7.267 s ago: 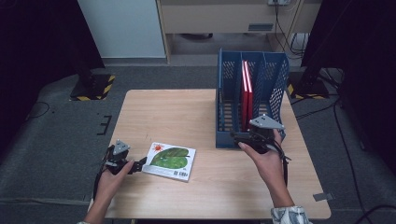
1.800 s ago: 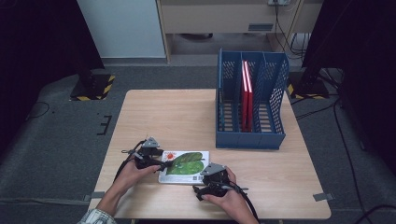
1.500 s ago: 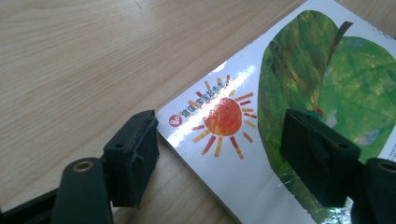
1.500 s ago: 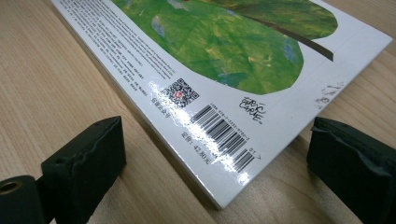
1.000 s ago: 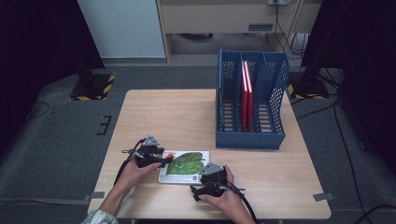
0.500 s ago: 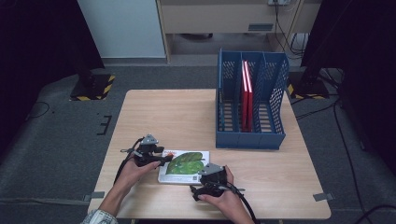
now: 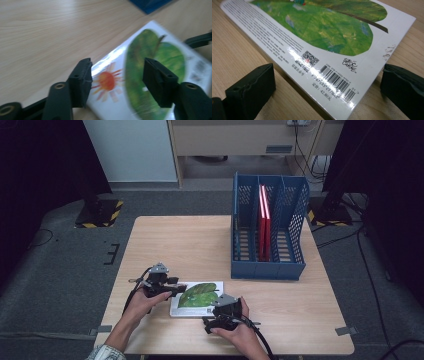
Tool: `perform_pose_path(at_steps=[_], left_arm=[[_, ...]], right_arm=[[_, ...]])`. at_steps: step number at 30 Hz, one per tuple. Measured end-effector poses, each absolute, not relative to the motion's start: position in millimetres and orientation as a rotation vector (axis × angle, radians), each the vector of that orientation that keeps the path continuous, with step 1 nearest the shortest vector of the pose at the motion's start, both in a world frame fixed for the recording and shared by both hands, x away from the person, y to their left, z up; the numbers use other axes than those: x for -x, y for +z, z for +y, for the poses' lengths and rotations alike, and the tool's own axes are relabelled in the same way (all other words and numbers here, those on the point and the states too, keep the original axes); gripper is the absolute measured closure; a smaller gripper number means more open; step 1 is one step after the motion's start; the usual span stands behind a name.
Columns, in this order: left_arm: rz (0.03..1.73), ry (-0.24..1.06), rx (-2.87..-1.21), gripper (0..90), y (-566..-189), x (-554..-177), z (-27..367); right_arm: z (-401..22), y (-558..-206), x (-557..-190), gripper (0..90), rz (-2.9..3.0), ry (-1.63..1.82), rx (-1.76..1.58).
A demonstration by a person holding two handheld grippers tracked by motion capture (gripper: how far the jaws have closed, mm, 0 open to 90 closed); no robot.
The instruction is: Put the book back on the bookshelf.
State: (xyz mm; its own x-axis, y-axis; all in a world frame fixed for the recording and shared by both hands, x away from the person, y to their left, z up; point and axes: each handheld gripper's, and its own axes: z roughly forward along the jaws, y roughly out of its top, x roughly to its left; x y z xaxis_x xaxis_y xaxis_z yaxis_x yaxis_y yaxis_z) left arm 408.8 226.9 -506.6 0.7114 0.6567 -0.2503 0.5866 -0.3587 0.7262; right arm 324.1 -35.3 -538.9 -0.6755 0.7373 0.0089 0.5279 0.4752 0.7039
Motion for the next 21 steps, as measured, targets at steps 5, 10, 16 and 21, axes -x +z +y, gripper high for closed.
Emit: perform_pose_path(at_steps=[5,10,16,21], left_arm=[[0.956,0.189,-2.103,37.9,-502.2,-411.4,222.1],[0.985,0.203,-2.121,31.1,-506.0,-410.5,231.6],[0.98,0.206,-2.156,24.8,-512.8,-412.3,231.1],[1.003,0.201,-2.177,21.5,-519.8,-413.5,231.4]], right_arm=[[-33.7,-538.8,-325.7,0.5,2.431,1.006,-1.077],[-33.9,-538.8,-325.5,0.7,2.43,1.009,-1.082],[-34.3,-538.8,-324.6,0.7,2.432,1.011,-1.08],[-34.9,-538.9,-323.1,0.7,2.434,1.013,-1.071]])
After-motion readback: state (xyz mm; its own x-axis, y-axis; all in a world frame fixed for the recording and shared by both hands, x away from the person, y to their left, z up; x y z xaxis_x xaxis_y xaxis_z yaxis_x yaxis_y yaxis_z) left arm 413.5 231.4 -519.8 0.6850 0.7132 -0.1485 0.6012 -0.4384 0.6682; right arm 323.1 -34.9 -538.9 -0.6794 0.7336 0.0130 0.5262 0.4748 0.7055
